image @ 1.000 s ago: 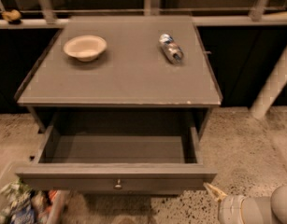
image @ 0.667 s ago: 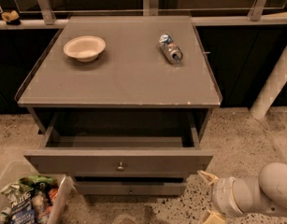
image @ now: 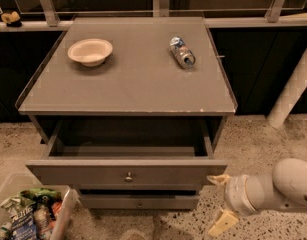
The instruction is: Close top drawer
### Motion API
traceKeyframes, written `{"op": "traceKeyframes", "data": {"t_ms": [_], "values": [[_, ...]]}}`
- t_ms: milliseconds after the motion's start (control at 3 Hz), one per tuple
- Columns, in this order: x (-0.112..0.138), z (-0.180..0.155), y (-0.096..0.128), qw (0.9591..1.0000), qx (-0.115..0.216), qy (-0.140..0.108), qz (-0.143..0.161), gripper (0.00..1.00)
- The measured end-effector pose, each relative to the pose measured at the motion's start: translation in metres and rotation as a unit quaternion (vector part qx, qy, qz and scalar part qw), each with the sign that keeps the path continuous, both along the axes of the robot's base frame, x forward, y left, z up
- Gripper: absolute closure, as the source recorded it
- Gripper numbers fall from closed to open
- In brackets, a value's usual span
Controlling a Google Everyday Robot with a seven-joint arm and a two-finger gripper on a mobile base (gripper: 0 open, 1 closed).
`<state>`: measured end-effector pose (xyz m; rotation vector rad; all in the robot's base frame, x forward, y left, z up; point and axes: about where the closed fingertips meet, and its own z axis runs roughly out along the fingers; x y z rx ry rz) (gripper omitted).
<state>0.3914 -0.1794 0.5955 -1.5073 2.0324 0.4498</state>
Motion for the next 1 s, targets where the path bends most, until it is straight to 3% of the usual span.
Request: {"op": "traceKeyframes", "data": {"t_ms": [333,667,1000], "values": [[0.015,0.008,0.001,0.9999,-0.004,-0.010,0.004,0.00],[0.055,0.032,0.009,0.9993,-0.012,-0.033,0.011,0.00],[0.054,0.032,0.009,0.9993,-0.012,-0.033,0.011,0.00]]}}
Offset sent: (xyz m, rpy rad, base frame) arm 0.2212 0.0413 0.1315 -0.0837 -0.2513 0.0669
